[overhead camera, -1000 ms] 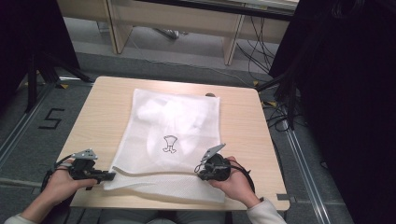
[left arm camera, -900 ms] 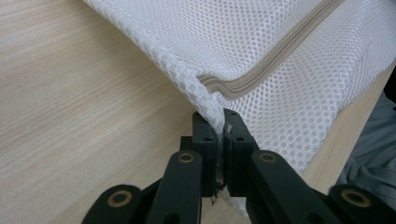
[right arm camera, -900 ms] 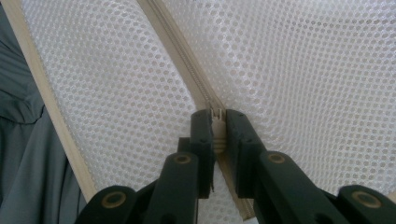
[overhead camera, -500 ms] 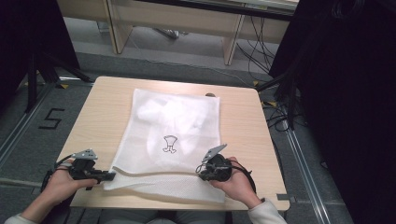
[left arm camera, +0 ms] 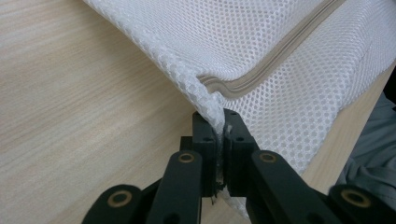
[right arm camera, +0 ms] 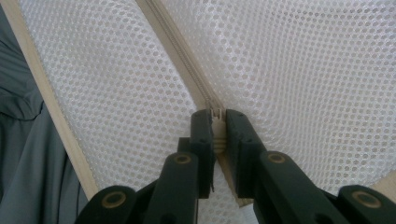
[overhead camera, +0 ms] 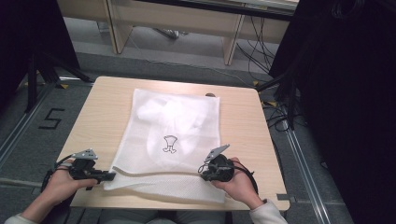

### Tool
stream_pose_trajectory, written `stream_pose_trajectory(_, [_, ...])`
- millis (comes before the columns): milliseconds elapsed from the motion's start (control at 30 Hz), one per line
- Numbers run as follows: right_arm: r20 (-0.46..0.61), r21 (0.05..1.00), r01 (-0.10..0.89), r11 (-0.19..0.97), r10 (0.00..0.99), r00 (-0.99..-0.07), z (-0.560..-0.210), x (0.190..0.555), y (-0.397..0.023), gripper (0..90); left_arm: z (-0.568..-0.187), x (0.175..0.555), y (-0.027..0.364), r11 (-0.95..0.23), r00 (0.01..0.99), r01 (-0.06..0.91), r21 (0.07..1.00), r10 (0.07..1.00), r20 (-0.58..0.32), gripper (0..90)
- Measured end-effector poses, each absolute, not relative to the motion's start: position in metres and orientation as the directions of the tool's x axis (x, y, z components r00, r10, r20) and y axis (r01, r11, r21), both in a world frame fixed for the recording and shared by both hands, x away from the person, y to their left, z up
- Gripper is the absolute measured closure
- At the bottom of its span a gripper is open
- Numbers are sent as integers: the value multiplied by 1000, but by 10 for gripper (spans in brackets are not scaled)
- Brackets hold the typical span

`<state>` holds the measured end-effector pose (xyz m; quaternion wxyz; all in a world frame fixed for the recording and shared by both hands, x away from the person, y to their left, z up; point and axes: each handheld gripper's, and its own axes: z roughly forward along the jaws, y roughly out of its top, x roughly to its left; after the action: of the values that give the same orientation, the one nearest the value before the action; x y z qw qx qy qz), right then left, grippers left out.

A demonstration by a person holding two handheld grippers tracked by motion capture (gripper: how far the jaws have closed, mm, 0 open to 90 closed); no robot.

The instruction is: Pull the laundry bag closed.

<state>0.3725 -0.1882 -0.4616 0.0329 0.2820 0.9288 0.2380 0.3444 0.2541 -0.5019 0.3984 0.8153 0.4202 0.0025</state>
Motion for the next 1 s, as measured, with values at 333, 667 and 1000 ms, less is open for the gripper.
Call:
stream_pose_trajectory(333, [62,472,498,727,536,-842,-461,373,-192,824,-502,344,254,-327,646,684,652,686,-334,848])
stream_pose_trajectory(667, [66,471,510,719,548,-834,-461,372,-196,824,-502,344,254,-325,644,679,658,693,-323,848])
stream_pose_trajectory(1000, [66,477,496,726,533,-844,-462,372,-202,823,-503,344,253,-311,640,680,665,694,-330,849])
